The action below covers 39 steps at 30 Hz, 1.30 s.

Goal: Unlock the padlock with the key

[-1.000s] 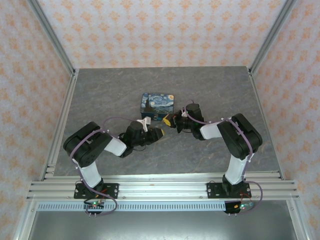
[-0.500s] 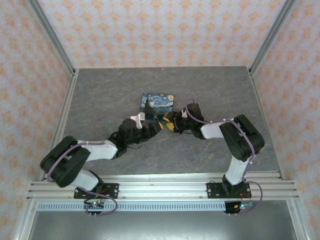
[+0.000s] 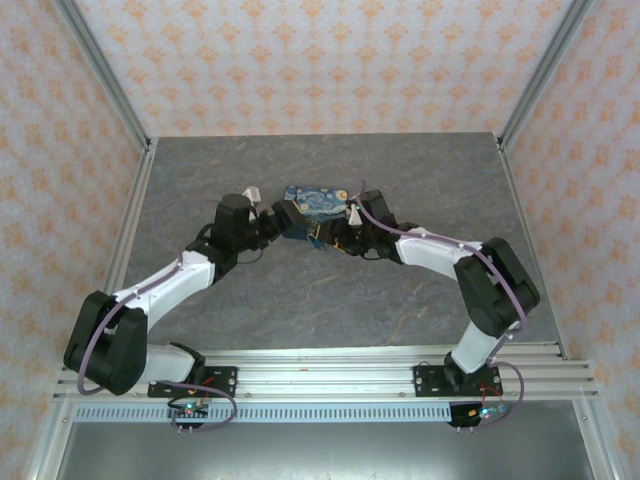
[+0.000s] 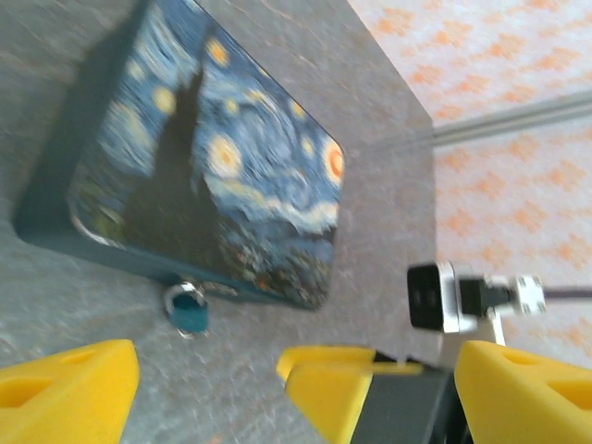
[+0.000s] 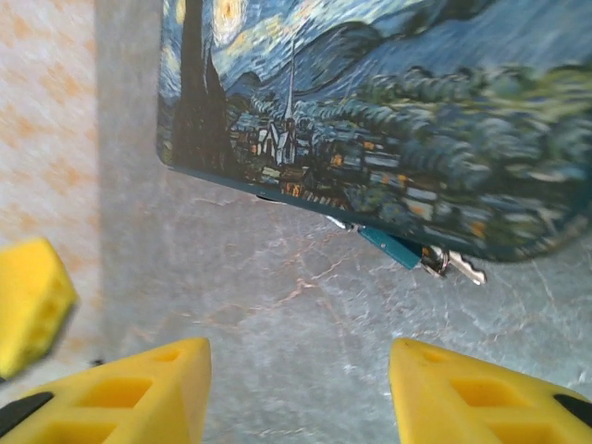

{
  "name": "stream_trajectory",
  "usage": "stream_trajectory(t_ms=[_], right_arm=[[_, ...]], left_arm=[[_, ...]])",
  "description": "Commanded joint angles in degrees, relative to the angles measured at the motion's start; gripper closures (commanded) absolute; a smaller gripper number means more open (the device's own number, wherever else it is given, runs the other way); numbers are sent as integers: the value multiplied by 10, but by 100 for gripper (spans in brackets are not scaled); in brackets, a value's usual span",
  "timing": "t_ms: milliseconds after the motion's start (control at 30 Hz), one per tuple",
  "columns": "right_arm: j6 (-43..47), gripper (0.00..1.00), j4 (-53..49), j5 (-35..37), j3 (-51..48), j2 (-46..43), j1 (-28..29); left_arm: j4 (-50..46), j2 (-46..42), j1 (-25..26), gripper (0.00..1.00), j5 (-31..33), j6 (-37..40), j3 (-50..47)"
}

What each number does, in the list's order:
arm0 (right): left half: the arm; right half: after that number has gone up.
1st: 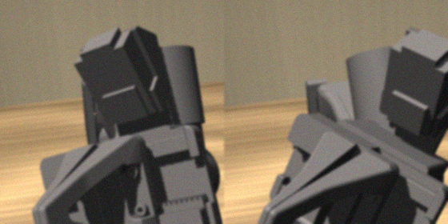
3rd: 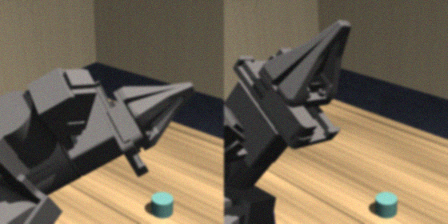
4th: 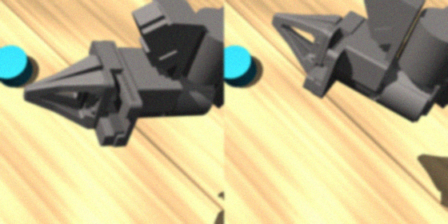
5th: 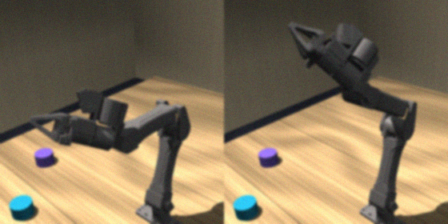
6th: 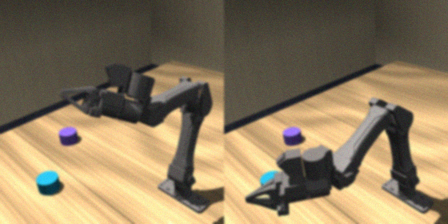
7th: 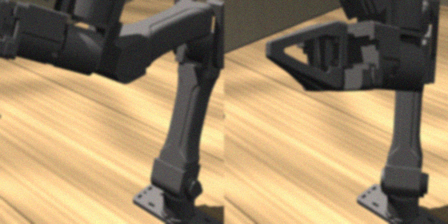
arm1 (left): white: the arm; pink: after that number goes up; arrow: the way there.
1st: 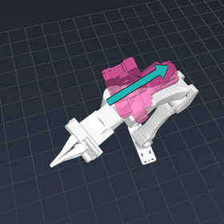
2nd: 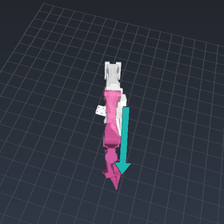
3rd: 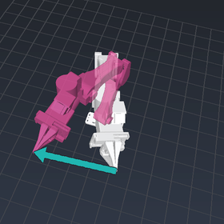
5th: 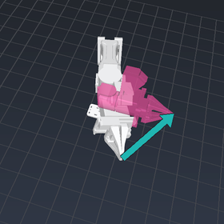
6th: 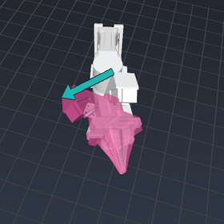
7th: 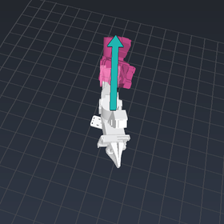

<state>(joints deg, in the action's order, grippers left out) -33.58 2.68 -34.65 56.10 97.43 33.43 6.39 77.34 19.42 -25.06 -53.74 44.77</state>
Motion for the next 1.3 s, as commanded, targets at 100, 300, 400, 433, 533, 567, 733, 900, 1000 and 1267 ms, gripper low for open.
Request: stream_trajectory(t_ms=[100,300,400,433,533,567,733,900,1000,1267], right_arm=[[144,48,-73,83,21,46,15],[163,49,-72,92,47,77,21],[164,50,-71,96,57,88,25],[166,50,-71,99,62,93,26],[170,50,-67,107,71,105,28],[171,50,-65,111,75,109,28],[177,53,-57,122,93,130,30],[177,56,-55,122,110,145,32],[176,57,-54,120,116,149,31],[173,68,-51,114,128,159,33]], left_arm=[[-119,46,-42,11,-21,55,84],[-139,88,-60,11,-46,66,131],[-138,98,-64,11,-51,68,139],[-138,100,-66,11,-52,68,141],[-133,109,-69,11,-60,65,142],[-129,111,-71,11,-63,64,142],[-123,121,-75,11,-70,63,140],[-117,129,-78,11,-76,60,140],[-113,134,-80,11,-79,59,141],[-102,148,-82,11,-86,53,146]])
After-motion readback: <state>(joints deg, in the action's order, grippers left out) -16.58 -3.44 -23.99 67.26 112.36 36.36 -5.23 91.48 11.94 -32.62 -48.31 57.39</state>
